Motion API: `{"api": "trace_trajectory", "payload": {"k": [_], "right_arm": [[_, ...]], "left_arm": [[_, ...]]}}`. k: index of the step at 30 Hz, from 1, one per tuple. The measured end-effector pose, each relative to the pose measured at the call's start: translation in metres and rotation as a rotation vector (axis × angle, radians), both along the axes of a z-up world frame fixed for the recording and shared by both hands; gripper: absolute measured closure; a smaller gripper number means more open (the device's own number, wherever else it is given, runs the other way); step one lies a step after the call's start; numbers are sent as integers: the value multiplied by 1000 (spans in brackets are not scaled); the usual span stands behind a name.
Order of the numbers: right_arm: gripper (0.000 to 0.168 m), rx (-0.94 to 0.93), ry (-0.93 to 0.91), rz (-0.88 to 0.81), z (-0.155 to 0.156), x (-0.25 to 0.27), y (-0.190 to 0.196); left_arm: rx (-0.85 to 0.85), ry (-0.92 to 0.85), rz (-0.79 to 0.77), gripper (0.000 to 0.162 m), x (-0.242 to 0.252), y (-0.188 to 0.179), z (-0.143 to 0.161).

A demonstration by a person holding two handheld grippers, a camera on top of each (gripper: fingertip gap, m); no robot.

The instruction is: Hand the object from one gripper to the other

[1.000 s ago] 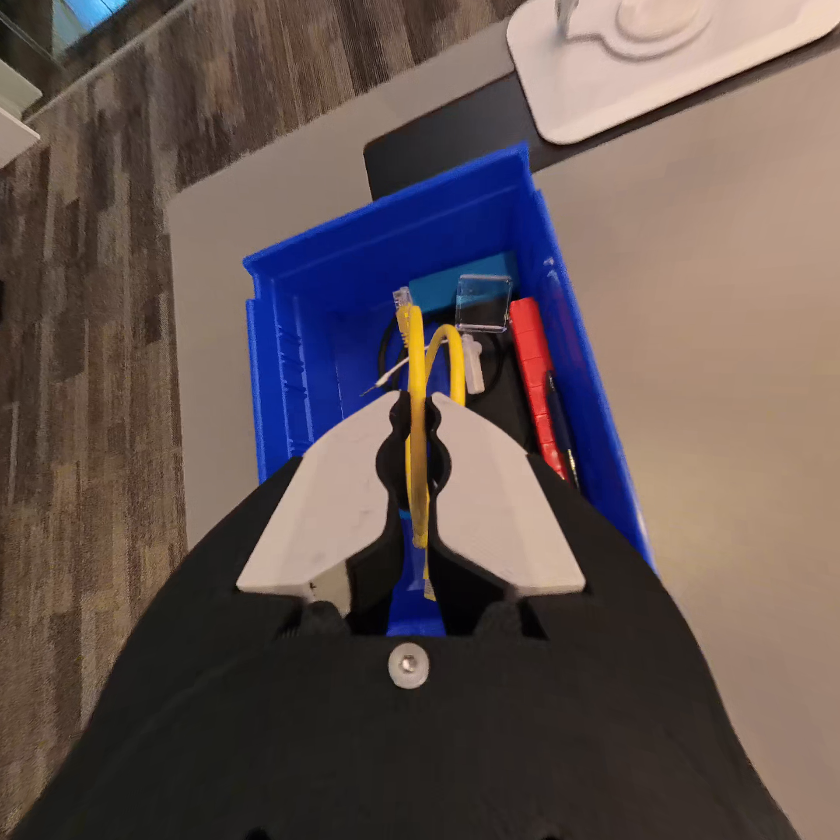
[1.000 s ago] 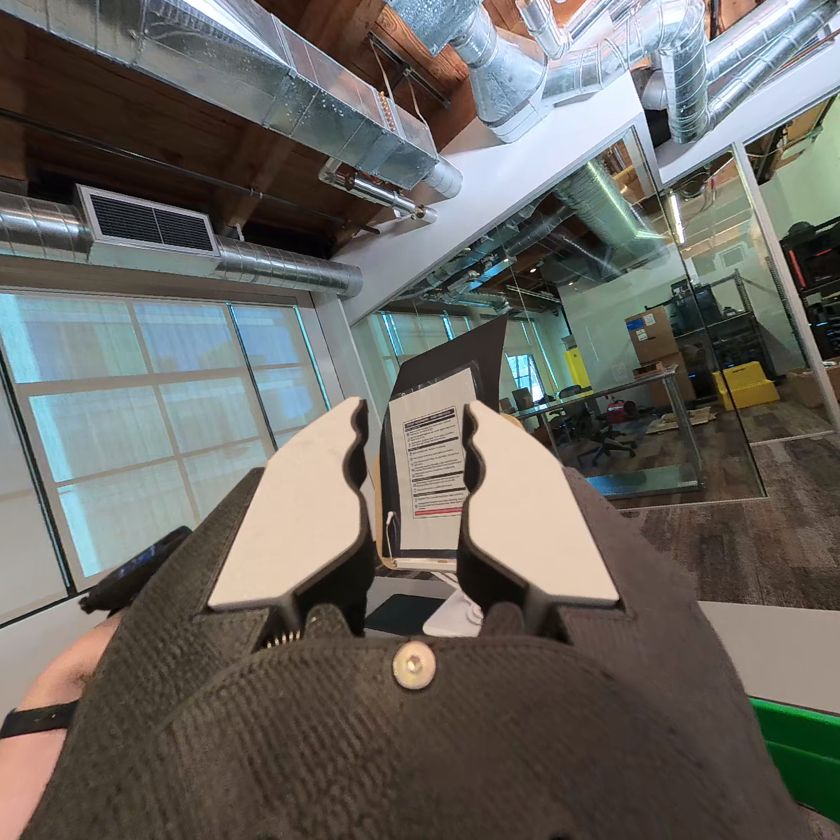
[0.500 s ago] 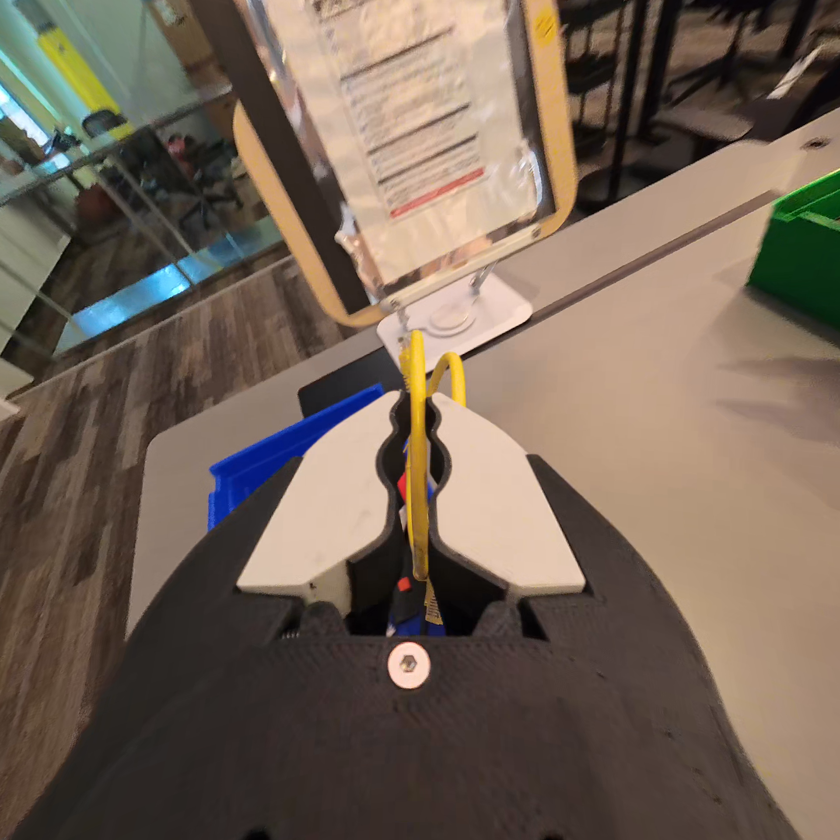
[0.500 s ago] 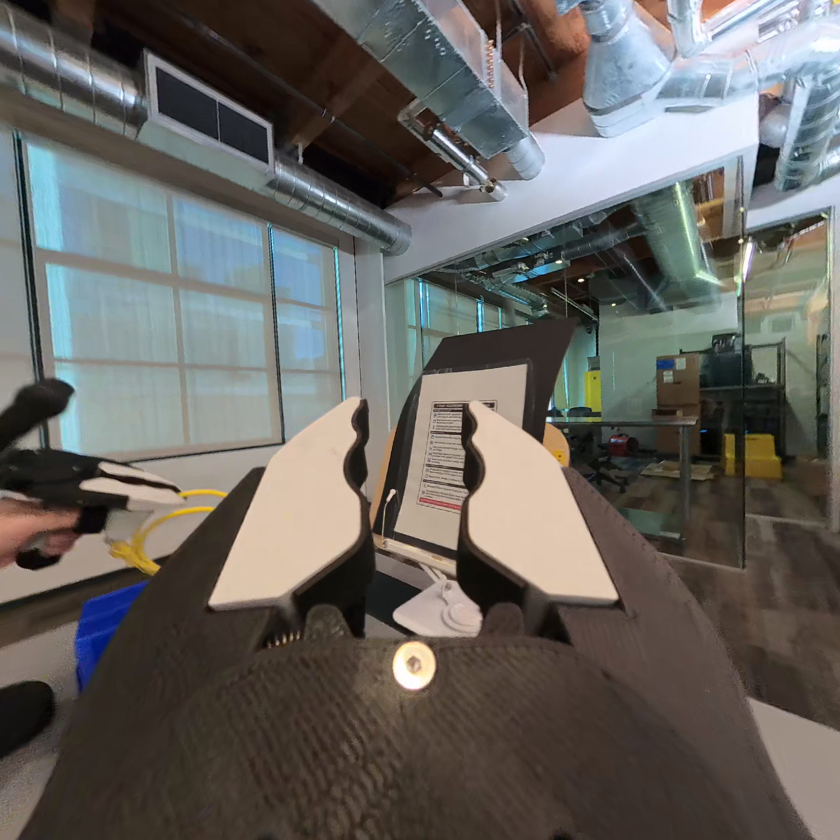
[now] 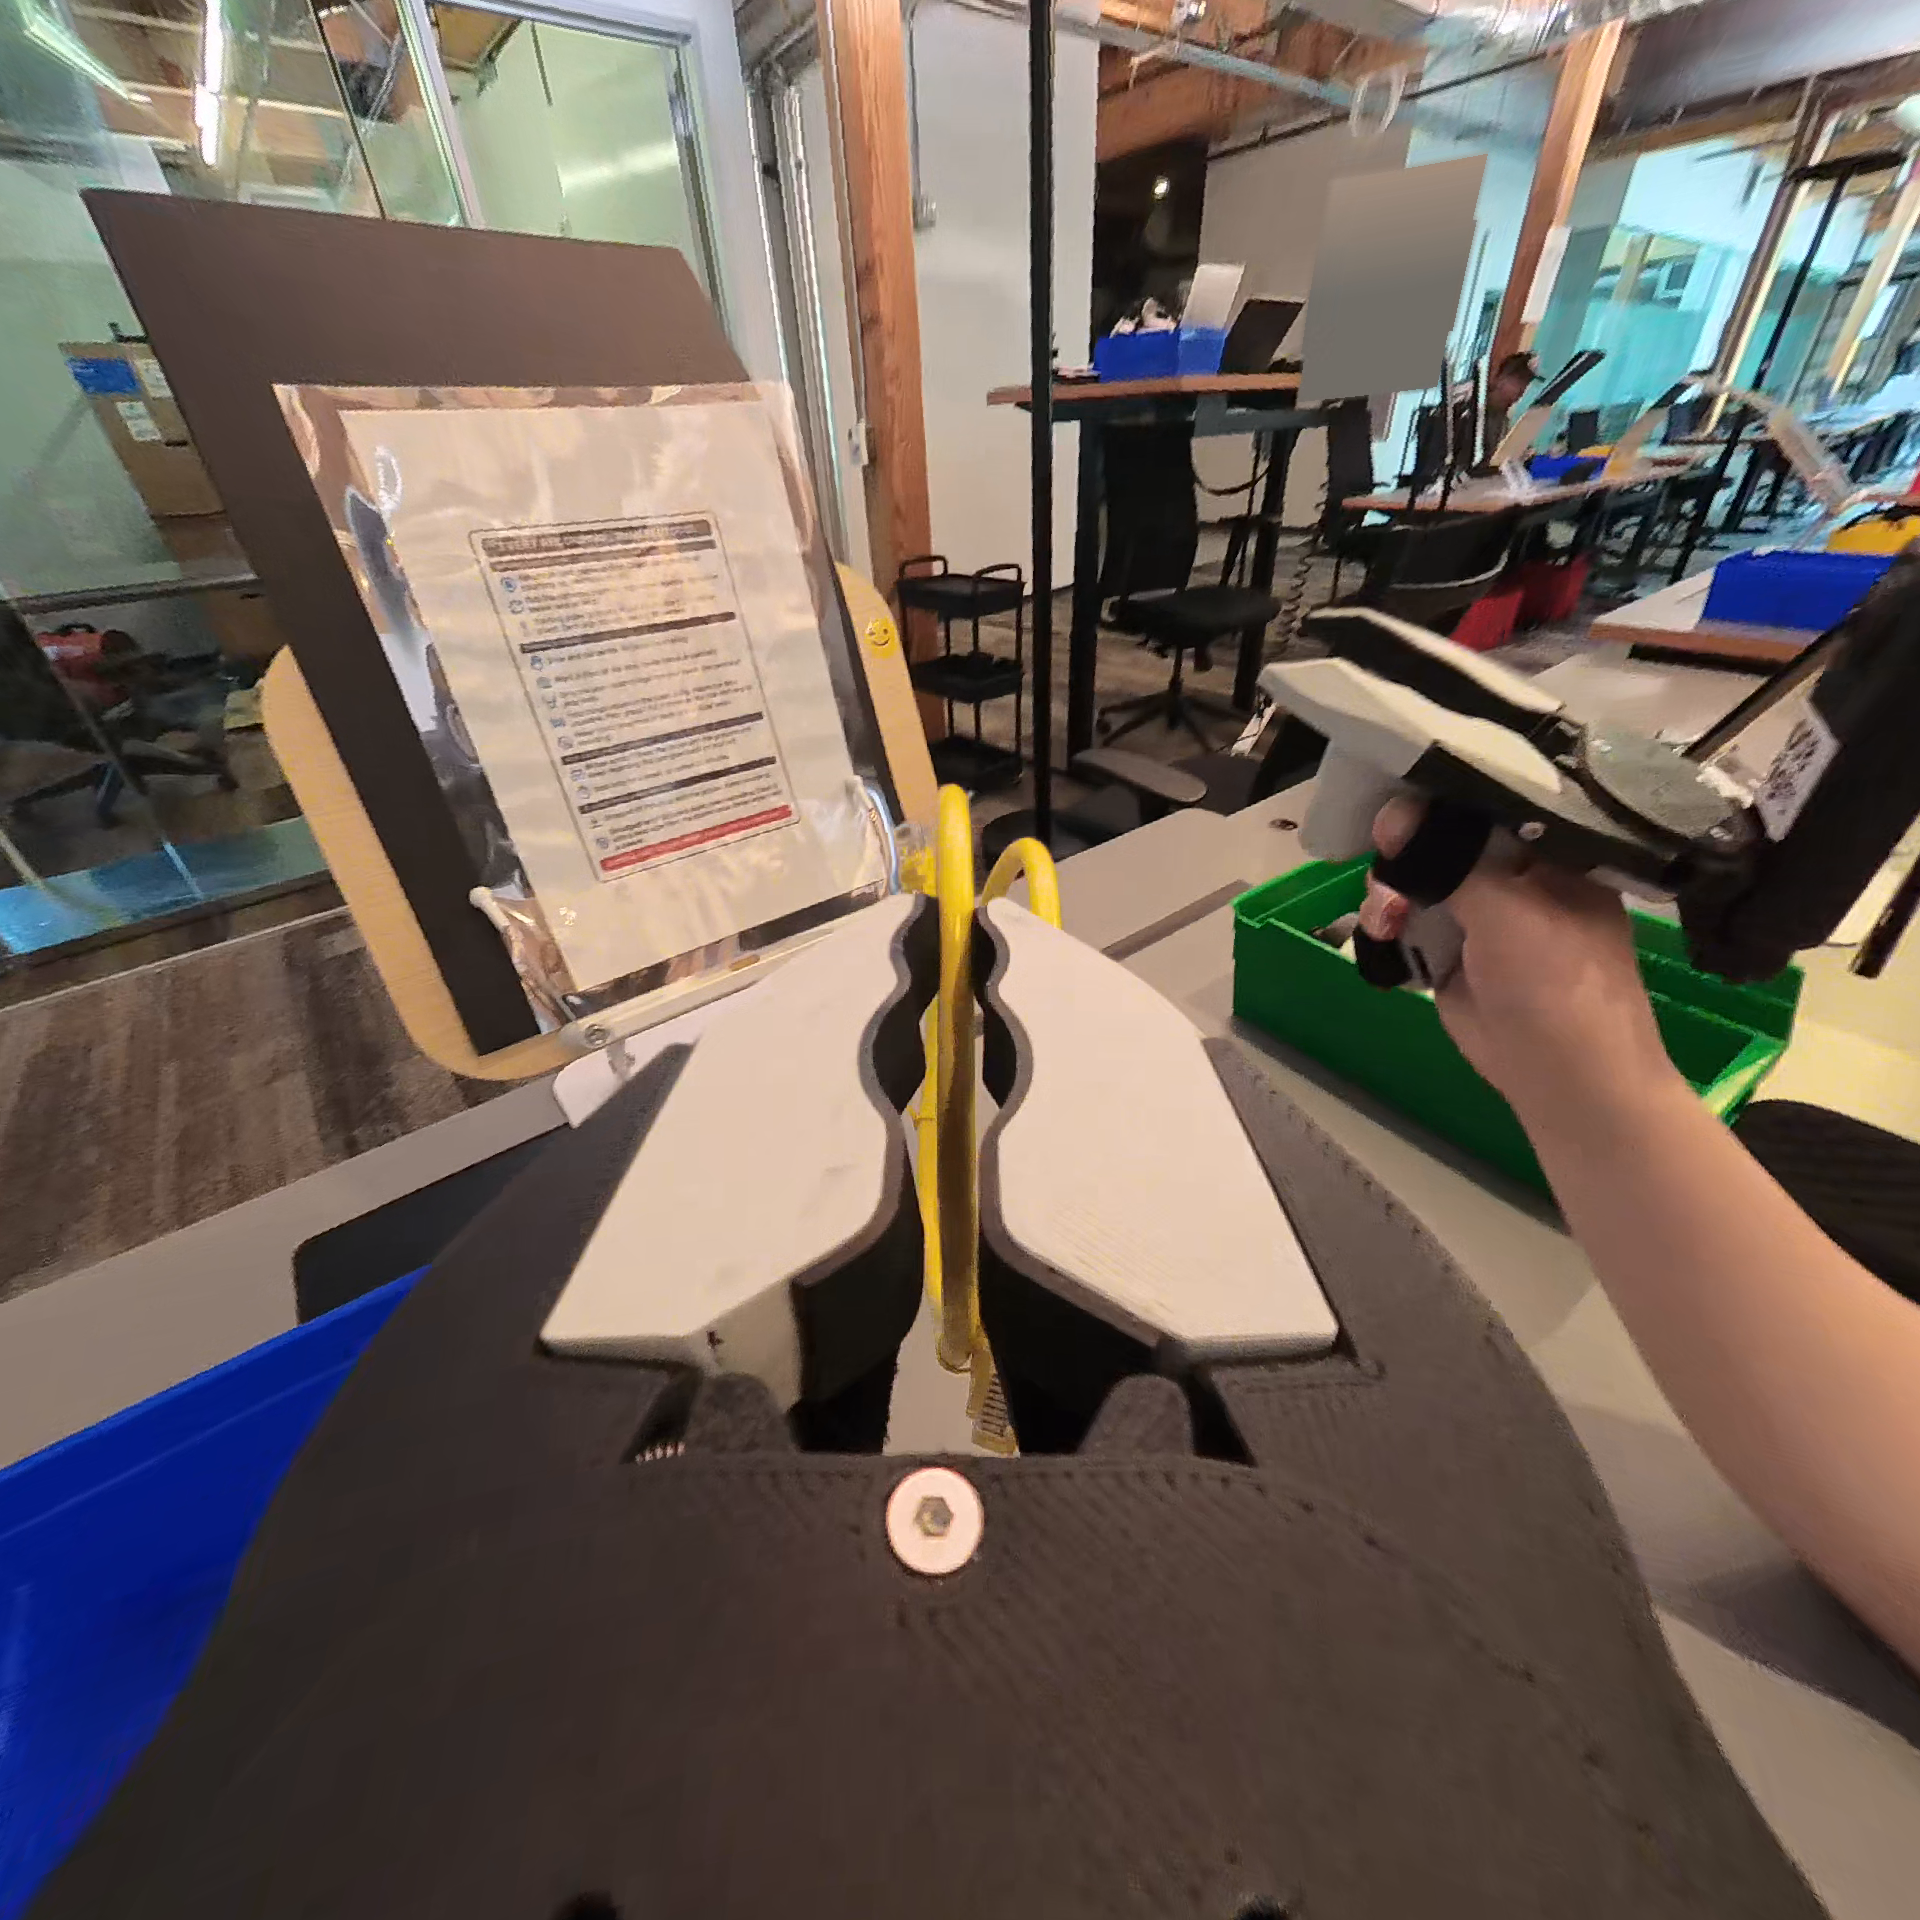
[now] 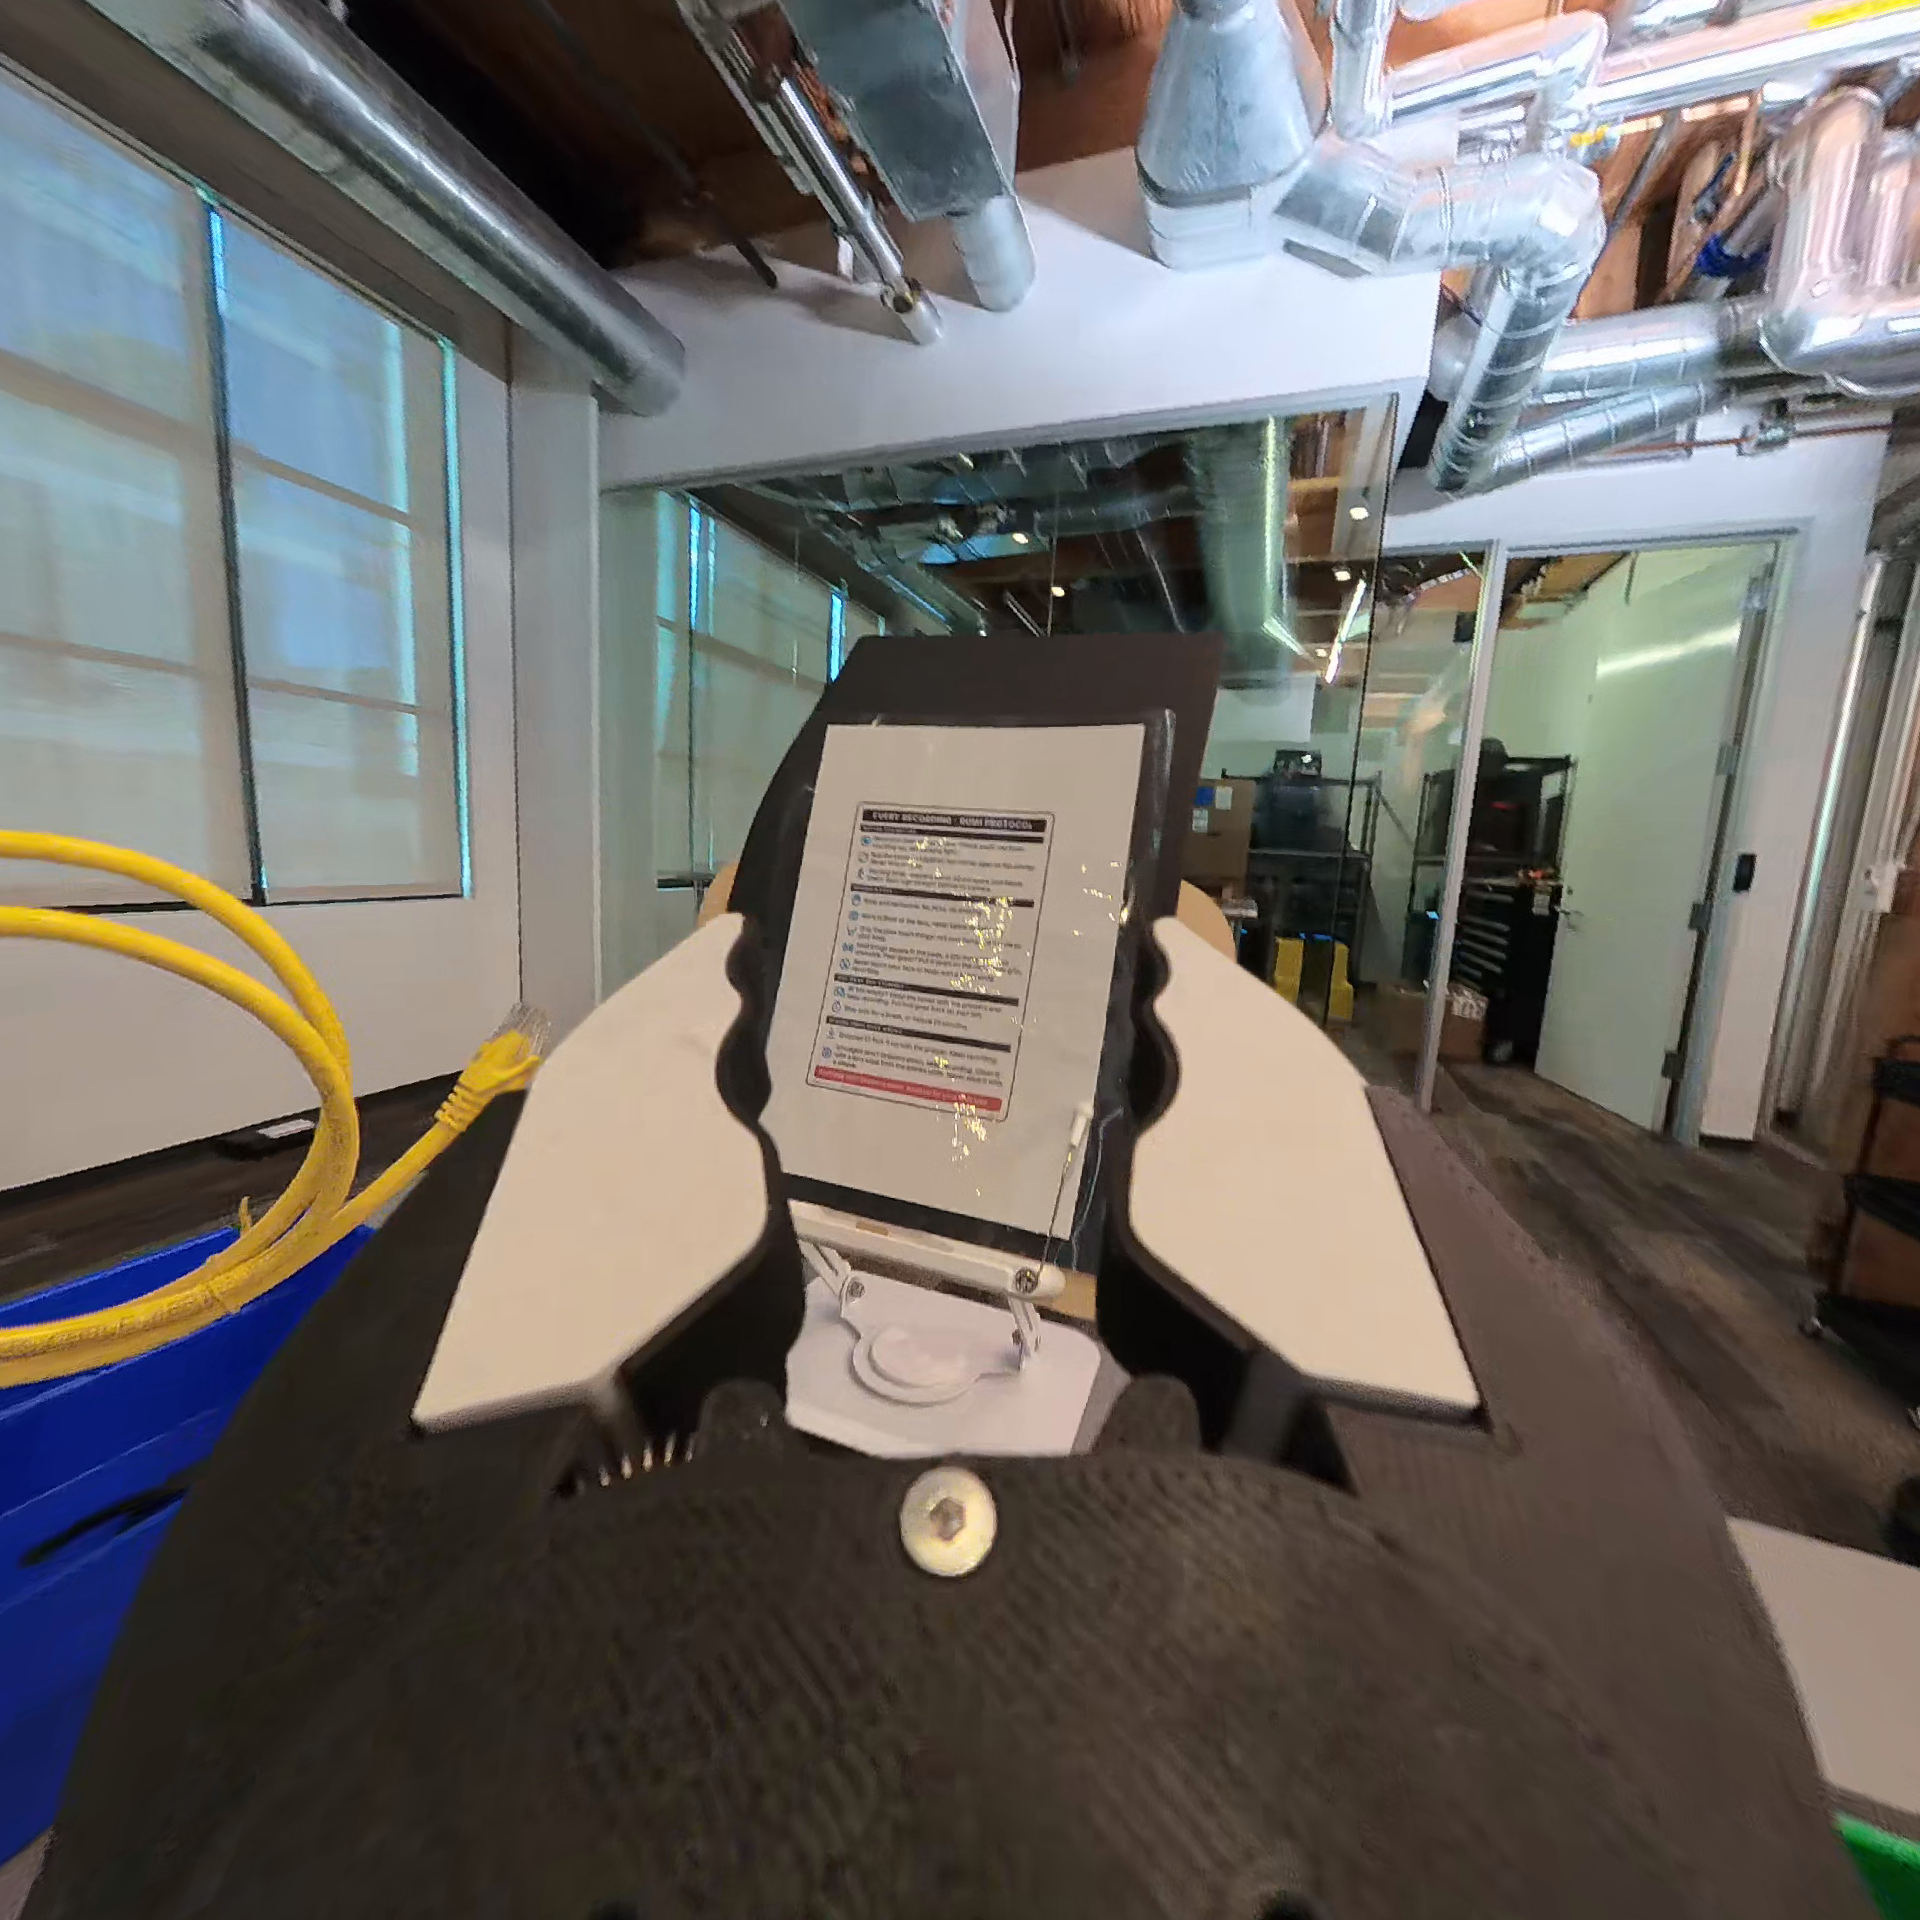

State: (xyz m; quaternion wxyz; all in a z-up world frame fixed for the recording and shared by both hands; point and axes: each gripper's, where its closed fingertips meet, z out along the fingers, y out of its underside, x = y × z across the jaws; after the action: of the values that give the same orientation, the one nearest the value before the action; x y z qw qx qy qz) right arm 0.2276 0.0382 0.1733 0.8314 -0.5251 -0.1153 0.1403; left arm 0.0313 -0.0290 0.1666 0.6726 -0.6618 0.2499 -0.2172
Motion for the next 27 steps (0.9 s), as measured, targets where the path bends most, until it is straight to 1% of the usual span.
{"api": "trace_trajectory", "payload": {"k": [1,5,9,11,13,15,17,18,19,20,21,23,25,26,27], "right_arm": [[100,-25,7,-4,-3,1,3],[100,-102,26,11,-13,0,12],[100,-124,14,33,-17,-7,14],[100,-119,10,76,-17,-16,12],[100,-108,42,222,-15,-36,3],[98,-122,114,456,-13,-62,-11],[94,-177,190,669,-14,-86,-22],[92,-219,215,744,-18,-96,-25],[90,-277,236,772,-24,-103,-22],[81,-324,252,770,-31,-109,-17],[79,-337,257,785,-36,-115,-16],[79,-369,252,873,-42,-131,-21],[86,-431,226,988,-50,-148,-31],[103,-463,204,1032,-55,-154,-35],[137,-486,187,1070,-59,-156,-38]], "left_arm": [[4,-21,-6,157,1,0,2],[3,-88,-45,157,5,0,7],[14,-123,-51,157,5,1,10],[26,-156,-59,157,6,0,14],[46,-189,-95,157,10,-4,19],[55,-212,-135,157,15,-8,22],[61,-220,-173,157,22,-13,24],[73,-223,-190,157,24,-15,25],[81,-227,-198,157,27,-17,27],[87,-228,-200,157,28,-18,28],[95,-225,-204,157,30,-20,28],[107,-214,-200,157,33,-21,28],[122,-207,-201,157,35,-21,29],[124,-207,-200,157,36,-21,29],[127,-213,-197,157,35,-21,29]]}}
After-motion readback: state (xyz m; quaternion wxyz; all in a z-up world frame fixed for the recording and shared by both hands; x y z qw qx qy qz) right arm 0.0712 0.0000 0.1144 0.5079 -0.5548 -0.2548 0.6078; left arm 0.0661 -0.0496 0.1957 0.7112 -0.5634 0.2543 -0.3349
